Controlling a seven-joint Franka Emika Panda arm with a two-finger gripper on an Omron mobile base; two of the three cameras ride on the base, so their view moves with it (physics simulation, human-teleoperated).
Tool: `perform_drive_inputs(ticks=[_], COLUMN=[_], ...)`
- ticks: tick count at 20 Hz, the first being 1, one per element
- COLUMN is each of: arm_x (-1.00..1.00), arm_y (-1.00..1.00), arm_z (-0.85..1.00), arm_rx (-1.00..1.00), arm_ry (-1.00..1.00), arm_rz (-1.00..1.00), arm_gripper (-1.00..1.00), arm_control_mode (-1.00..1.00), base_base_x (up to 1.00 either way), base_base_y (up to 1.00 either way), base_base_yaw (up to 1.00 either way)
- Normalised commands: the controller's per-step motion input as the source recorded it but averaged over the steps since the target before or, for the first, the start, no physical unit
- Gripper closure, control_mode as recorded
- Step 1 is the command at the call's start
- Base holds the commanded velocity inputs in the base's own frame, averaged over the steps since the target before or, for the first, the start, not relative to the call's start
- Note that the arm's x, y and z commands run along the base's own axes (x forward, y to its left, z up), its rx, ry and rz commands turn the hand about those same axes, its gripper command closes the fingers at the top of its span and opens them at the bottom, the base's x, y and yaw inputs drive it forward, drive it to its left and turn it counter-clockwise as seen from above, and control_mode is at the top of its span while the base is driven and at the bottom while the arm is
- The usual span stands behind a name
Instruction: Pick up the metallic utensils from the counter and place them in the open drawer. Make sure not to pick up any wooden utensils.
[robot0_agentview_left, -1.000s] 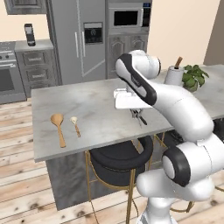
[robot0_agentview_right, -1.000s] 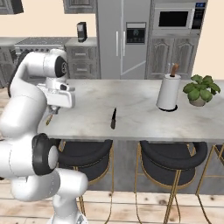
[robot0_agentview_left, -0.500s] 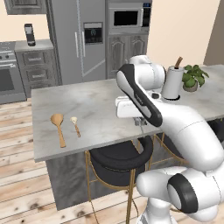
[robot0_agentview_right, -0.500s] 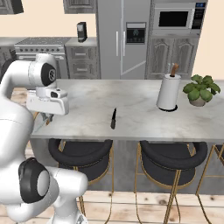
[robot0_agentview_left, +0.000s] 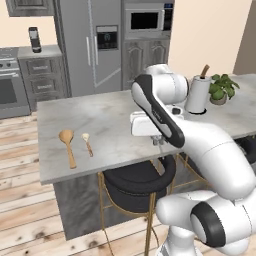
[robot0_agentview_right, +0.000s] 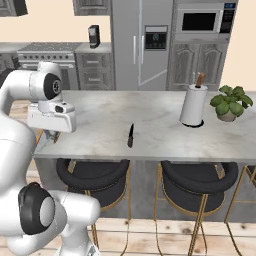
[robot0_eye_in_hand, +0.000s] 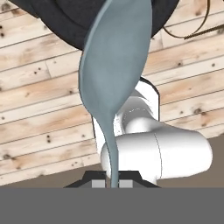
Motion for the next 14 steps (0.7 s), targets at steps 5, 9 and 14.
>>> perform_drive_inputs(ticks=[5,9,14], arm_x=[0.0,0.0,0.0], arm_y=[0.0,0.0,0.0], arm_z=[0.0,0.0,0.0], arm_rx=[0.0,0.0,0.0], arm_ry=[0.0,0.0,0.0], arm_rz=[0.0,0.0,0.0], arm_gripper=[1.0,1.0,1.0], arm_control_mode=[1.0,1.0,1.0], base_base_x=[-0.38,-0.42,-0.28], base_base_y=[0.83,1.0,1.0], base_base_yaw=[0.09,0.1,0.07])
